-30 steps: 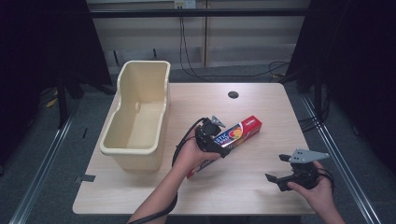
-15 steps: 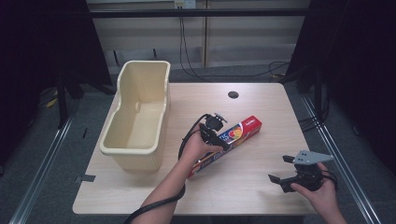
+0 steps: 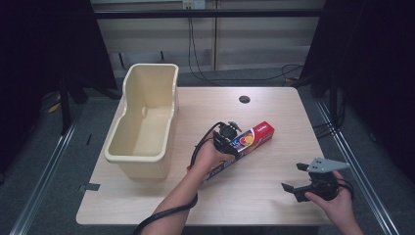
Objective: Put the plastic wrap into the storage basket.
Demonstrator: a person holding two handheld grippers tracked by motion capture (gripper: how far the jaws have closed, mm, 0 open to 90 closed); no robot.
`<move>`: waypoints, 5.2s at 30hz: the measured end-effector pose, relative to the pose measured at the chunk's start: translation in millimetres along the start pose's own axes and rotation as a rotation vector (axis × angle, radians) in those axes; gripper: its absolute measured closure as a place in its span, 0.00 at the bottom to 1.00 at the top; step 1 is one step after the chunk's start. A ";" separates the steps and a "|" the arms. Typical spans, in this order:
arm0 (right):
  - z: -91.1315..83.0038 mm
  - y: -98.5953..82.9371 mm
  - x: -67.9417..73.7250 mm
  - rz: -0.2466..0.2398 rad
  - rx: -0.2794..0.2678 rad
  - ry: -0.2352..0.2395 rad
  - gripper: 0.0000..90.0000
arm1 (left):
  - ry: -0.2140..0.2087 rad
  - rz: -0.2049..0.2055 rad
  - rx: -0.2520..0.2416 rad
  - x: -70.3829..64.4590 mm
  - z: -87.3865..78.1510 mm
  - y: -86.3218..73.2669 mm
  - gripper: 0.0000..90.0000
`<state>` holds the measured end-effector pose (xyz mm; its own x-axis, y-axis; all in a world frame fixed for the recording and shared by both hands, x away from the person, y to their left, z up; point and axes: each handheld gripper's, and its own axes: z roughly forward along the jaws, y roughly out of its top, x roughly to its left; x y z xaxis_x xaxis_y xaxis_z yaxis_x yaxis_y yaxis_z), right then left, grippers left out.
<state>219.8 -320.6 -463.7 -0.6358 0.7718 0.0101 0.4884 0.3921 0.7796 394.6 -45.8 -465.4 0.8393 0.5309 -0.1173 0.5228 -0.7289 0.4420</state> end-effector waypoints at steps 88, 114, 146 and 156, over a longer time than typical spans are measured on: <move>1.8 0.5 0.2 -0.009 0.000 0.005 0.08 | 0.087 -0.221 0.151 36.1 -186.4 42.8 0.45; 3.0 1.2 2.7 -0.014 0.007 0.010 0.08 | 0.128 -0.333 0.135 66.5 -232.8 23.7 0.45; 3.7 0.6 3.2 -0.011 0.009 0.021 0.08 | 0.177 -0.425 0.107 87.1 -276.3 1.5 0.45; 3.9 0.5 2.7 -0.010 0.012 0.024 0.08 | 0.196 -0.466 0.103 94.8 -287.2 -5.4 0.45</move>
<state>220.7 -316.3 -465.8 -0.6545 0.7559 0.0173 0.4888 0.4055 0.7724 428.5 132.6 -223.5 0.4752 0.8733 -0.1078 0.8550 -0.4293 0.2911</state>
